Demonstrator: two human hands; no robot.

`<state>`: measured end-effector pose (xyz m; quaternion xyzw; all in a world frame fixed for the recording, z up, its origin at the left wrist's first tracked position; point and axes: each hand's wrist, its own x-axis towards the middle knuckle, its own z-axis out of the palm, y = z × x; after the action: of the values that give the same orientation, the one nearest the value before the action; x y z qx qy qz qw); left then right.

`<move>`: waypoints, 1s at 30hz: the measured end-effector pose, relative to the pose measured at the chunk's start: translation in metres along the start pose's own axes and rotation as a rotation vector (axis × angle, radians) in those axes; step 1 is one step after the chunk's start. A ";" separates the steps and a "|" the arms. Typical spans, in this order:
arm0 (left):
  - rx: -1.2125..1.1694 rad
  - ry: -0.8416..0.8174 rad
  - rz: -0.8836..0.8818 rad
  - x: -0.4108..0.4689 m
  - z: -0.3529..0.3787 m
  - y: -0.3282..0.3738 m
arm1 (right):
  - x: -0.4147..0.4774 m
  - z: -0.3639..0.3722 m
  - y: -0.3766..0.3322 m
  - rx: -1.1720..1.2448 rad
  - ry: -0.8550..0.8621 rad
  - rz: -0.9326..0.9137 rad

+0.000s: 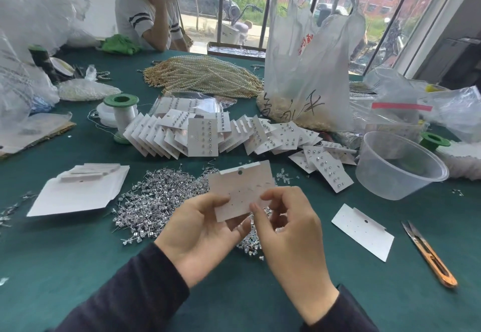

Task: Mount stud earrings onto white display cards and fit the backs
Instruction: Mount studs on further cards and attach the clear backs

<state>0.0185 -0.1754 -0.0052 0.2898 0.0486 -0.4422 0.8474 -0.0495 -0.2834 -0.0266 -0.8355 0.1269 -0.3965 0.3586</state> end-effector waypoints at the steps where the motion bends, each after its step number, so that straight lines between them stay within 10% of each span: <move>1: -0.013 -0.009 -0.013 0.001 -0.001 -0.001 | 0.000 0.000 0.000 -0.049 0.024 -0.056; 15: 0.066 -0.014 -0.043 0.002 -0.005 -0.008 | 0.003 0.003 0.002 -0.226 0.122 -0.254; 30: 0.728 0.202 0.428 -0.004 -0.001 -0.013 | 0.001 0.001 -0.001 -0.085 0.054 -0.216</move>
<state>0.0058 -0.1780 -0.0103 0.6151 -0.0892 -0.2140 0.7536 -0.0480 -0.2830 -0.0259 -0.8477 0.0624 -0.4496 0.2743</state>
